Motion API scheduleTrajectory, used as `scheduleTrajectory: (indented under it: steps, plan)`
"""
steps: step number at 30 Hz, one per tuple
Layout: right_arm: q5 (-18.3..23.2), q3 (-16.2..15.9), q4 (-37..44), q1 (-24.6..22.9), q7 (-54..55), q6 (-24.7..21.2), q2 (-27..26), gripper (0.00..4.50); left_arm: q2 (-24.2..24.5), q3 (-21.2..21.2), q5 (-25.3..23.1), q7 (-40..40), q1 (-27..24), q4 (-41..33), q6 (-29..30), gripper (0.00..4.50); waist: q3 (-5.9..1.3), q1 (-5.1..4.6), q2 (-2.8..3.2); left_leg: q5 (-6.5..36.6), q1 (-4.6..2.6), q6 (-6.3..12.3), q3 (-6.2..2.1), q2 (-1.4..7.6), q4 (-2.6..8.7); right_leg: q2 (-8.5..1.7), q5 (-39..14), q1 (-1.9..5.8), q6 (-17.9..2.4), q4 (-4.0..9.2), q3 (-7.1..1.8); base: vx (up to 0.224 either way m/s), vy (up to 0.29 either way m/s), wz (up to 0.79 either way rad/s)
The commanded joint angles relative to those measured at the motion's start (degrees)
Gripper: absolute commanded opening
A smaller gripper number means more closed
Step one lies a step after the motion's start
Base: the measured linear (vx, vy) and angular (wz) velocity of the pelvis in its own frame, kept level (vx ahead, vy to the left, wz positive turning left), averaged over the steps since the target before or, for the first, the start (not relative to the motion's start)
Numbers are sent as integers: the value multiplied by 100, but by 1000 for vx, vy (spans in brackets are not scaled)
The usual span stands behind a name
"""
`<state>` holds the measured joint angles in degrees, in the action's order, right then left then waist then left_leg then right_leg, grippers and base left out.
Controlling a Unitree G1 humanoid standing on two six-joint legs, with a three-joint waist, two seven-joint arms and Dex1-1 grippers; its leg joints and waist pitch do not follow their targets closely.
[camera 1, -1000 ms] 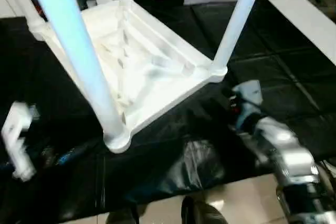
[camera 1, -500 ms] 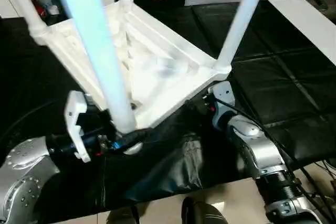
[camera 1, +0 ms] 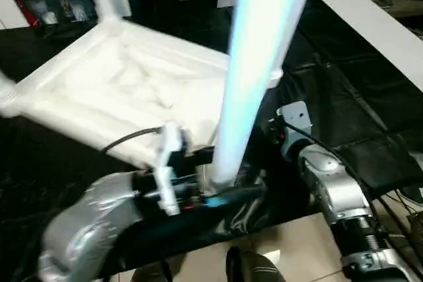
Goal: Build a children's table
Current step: Rotate table base
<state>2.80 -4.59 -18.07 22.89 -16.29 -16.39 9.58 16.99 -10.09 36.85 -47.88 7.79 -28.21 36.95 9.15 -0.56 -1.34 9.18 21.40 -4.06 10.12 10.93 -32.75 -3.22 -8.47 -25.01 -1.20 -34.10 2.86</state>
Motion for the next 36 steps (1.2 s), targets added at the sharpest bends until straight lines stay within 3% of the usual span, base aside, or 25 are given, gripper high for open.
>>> scheduleTrajectory:
  steps: [1,4,7,10,13,17,20,22,26,28,29,30,31,33,34,36]
  plan:
    - [250,-198,32,178,-430,303,-152,450,-93,-262,-54,16,114,86,-52,448,-428,56,19,1364,-13,114,-25,97,311,-303,-1968,363,-692,435,-255,0,0,0]
    - [534,-426,186,215,-945,277,-400,450,-306,-488,-124,62,294,199,-111,448,-446,27,0,1308,-7,184,-26,98,304,-293,-1765,382,-792,414,-251,0,0,0]
    - [553,-510,188,232,-1052,283,-480,450,-373,-569,-170,84,345,249,-154,448,-471,5,-6,1188,-1,224,-30,108,294,-304,-1590,401,-921,389,-252,0,0,0]
    - [343,-577,-152,421,-863,374,-624,450,-435,-590,-319,132,448,406,-293,448,-463,2,27,1148,-14,247,-24,109,290,-310,-1542,384,-1024,390,-252,0,0,0]
    - [160,-437,-450,554,-568,465,-673,450,-426,-586,-595,221,522,611,-508,448,-457,6,37,1233,-29,210,-18,115,286,-326,-1672,378,-1017,404,-259,0,0,0]
    - [132,-392,-504,570,-512,469,-660,450,-417,-578,-720,286,552,689,-599,448,-471,28,47,1174,-47,217,-19,127,294,-305,-1411,380,-1068,372,-259,0,0,0]
    - [71,-79,-584,482,-326,507,-392,450,-318,-418,-1238,601,692,1052,-994,448,-473,54,46,1178,-45,212,-14,119,288,-305,-1426,391,-1022,377,-261,0,0,0]
    - [76,213,-578,358,-251,528,-141,450,-174,-286,-1621,873,793,1309,-1198,448,-474,101,59,1229,-68,169,-15,123,285,-310,-1569,385,-947,390,-265,0,0,0]
    - [188,495,-383,167,-418,575,184,450,152,-129,-1635,656,796,1486,-1270,448,-469,132,50,1337,-57,126,-17,101,288,-300,-1805,387,-866,413,-253,0,0,0]
    - [287,554,-224,71,-609,588,331,450,329,-53,-1513,399,747,1502,-1253,448,-477,131,49,1379,-51,132,-27,92,290,-307,-2023,390,-786,436,-247,0,0,0]
    - [311,558,-172,46,-658,582,366,450,377,-42,-1499,333,733,1512,-1267,432,-479,113,39,1386,-38,142,-29,94,286,-309,-2036,386,-816,429,-245,0,0,0]
    - [473,572,151,-106,-995,539,564,450,682,2,-1441,-96,654,1594,-1378,421,-485,130,83,1398,-49,152,-31,88,282,-311,-2070,387,-816,440,-244,0,0,0]
    - [496,571,193,-125,-1038,533,588,450,722,2,-1441,-150,646,1612,-1403,414,-482,124,52,1435,-43,203,-30,96,289,-310,-2086,380,-790,437,-251,0,0,0]
    - [649,539,516,-278,-1419,483,796,450,1020,2,-1437,-567,616,1766,-1541,387,-479,132,76,1447,-48,221,-36,92,296,-303,-2157,373,-795,451,-237,0,0,0]
    - [872,477,930,-492,-2006,440,1094,450,1407,-87,-1548,-1017,650,2022,-1729,375,-483,158,90,1481,-94,282,-29,108,298,-301,-2185,347,-783,460,-255,0,0,0]
    - [978,455,1097,-584,-2260,404,1224,450,1555,-158,-1647,-1172,689,2157,-1857,370,-496,171,100,1469,-97,289,-29,125,310,-302,-2139,347,-838,446,-253,0,0,0]
